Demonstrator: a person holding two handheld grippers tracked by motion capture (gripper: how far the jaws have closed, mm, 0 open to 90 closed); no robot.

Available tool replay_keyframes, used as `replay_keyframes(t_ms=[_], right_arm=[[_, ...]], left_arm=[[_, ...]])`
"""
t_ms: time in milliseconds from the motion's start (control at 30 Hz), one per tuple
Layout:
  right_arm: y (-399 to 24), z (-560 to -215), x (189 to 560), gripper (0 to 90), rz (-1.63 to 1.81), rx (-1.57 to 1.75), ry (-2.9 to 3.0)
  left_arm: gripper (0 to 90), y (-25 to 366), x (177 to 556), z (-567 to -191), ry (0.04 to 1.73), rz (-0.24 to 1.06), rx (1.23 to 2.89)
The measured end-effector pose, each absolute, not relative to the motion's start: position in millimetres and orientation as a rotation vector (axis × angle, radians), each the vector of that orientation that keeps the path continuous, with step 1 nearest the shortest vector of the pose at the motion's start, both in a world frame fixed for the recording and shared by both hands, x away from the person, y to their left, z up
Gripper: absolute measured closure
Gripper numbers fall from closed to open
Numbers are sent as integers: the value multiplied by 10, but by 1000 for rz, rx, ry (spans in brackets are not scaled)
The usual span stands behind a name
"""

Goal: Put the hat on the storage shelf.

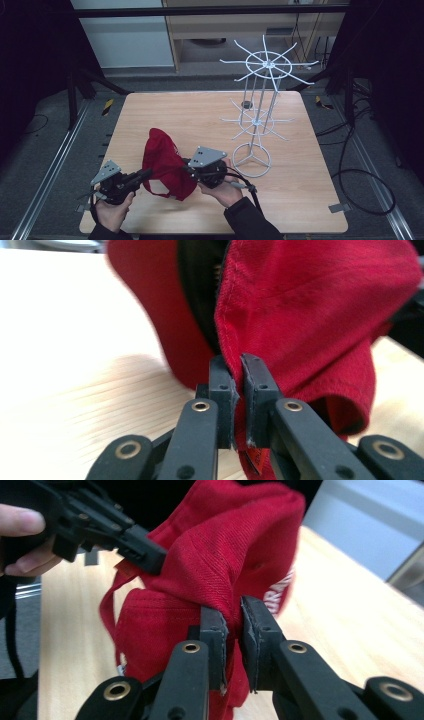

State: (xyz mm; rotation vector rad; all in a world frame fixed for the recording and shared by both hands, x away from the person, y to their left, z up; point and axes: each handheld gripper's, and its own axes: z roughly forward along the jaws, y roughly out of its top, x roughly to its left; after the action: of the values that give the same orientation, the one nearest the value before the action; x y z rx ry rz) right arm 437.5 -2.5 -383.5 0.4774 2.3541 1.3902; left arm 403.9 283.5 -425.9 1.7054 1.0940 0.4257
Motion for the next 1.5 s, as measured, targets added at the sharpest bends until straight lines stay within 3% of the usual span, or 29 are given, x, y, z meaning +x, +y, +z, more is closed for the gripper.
replay_keyframes(t_ms=[133,300,433,633,1233,1500], right_arm=[[166,-3934,4379,809,1349,445,2412],[291,-4006,4370,810,1333,415,2456],[307,-4022,4368,810,1325,411,2469],[360,-4087,4368,809,1312,403,2495],[578,-4361,4429,785,1195,493,2559],[362,-4236,4412,624,1323,516,2505]], left_arm=[[810,2912,3996,-4348,1152,458,1758],[625,3025,3988,-4356,1176,468,1738],[544,3078,3957,-4230,1160,513,1676],[522,3146,3965,-4122,1184,603,1661],[510,3223,4056,-4216,1237,620,1664],[522,3169,4068,-4253,1196,572,1712]])
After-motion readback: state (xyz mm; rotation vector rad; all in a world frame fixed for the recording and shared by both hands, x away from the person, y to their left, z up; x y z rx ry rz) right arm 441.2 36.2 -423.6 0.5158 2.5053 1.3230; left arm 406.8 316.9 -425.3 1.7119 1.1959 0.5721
